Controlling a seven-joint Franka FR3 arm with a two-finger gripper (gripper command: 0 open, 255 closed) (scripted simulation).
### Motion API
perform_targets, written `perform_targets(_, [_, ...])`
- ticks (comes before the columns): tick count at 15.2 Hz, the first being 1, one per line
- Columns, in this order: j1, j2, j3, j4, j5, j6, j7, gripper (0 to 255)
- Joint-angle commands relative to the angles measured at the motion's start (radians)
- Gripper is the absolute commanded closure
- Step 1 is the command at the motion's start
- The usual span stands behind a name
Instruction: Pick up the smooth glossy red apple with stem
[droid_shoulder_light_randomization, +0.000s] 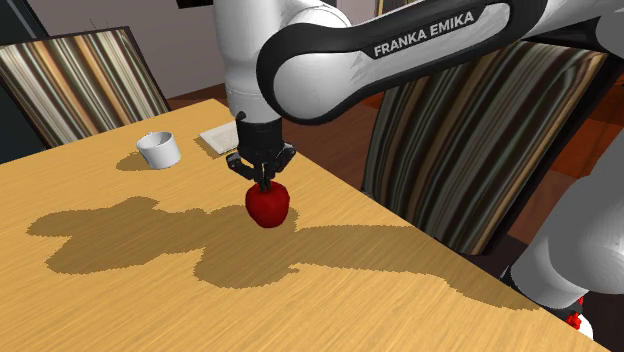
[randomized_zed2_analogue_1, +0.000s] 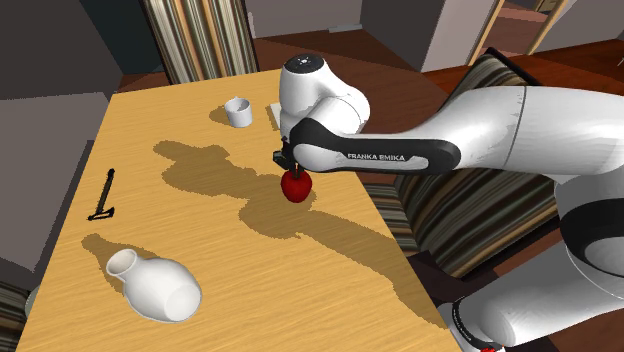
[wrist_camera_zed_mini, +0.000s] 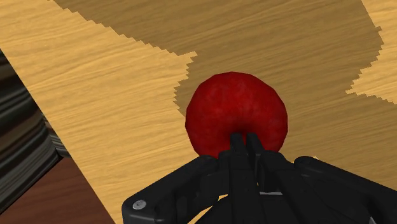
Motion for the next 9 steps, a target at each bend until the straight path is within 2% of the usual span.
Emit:
perform_targets(1, [0.0, 0.0, 0.0, 0.0, 0.0, 0.0, 0.0, 255])
perform_targets(9, [0.0, -0.001, 0.0, 0.106, 0.003, -0.107, -0.008, 255])
